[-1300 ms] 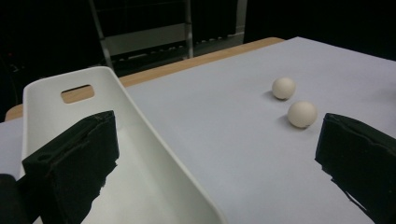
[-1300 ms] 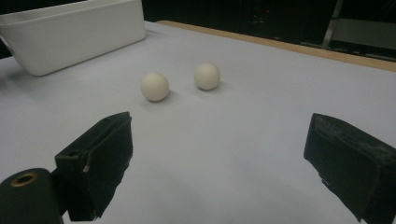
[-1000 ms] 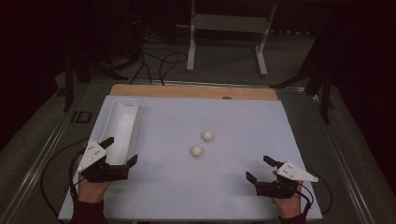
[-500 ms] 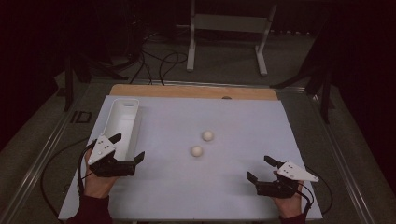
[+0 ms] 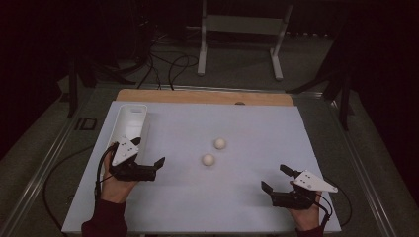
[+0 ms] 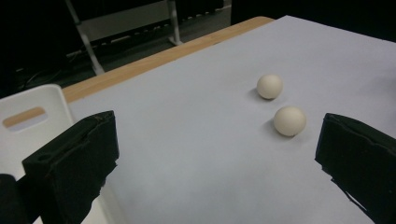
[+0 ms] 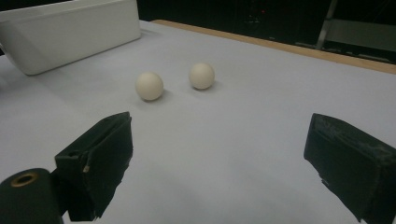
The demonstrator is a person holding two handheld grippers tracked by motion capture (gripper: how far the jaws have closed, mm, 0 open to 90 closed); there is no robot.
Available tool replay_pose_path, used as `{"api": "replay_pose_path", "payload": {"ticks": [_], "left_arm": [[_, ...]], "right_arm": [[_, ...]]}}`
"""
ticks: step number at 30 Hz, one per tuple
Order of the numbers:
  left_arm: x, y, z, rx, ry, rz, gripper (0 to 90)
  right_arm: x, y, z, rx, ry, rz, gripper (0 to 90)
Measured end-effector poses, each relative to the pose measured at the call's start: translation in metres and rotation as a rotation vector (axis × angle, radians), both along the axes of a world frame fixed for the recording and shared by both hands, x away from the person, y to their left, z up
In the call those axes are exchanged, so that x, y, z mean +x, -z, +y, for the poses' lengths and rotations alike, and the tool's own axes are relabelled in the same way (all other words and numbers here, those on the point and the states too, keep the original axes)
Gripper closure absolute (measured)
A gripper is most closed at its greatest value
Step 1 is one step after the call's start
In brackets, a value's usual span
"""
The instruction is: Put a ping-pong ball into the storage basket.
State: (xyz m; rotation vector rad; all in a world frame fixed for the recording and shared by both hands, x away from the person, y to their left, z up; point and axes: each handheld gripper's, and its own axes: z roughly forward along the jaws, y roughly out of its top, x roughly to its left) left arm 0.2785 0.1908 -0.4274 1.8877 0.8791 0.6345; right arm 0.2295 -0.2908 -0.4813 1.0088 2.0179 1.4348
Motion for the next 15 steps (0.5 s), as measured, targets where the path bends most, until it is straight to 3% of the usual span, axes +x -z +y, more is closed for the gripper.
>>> {"api": "replay_pose_path", "payload": {"ticks": [15], "left_arm": [[0.016,-0.002,-0.028,0.017,0.041,0.022,0.0]], "right_arm": [[0.0,0.0,0.0,-0.003,0.004,-0.002,7.8]]}}
